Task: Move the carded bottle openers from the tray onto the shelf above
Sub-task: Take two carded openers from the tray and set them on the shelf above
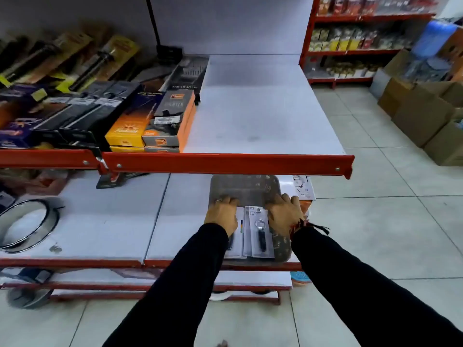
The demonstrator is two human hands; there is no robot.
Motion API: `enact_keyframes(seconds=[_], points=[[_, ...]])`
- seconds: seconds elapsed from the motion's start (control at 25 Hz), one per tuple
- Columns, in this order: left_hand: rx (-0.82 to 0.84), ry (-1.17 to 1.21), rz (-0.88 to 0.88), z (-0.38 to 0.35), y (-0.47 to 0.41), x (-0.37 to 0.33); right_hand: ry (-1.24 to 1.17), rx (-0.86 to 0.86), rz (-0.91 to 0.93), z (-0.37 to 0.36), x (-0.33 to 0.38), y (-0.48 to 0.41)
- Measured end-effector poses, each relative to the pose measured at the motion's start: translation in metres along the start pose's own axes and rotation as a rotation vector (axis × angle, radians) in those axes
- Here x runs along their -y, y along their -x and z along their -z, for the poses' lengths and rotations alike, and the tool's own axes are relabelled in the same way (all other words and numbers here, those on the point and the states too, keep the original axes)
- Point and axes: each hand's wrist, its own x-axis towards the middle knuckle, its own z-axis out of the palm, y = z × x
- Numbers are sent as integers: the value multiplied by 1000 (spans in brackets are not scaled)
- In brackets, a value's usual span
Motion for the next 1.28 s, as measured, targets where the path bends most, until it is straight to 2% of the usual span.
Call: enact_keyframes(seconds=[0.12, 0.28, 0.36, 0.56, 1.0, 1.28], points=[[110, -230, -44, -8, -30, 6, 52, 23, -11, -13, -4, -26], [222, -326, -1, -22, -51, 8, 78, 35, 10, -33, 2, -49], [221, -362, 20, -28, -52, 9, 79, 30, 25, -38, 5, -53], [137, -290, 8, -17, -46, 13, -30, 27, -11, -37, 1, -49], [-23, -25, 37, 15, 0, 4, -265, -114, -52, 15, 6, 2], [-277, 52, 29, 55, 62, -3, -283, -389, 21, 51, 8, 58]])
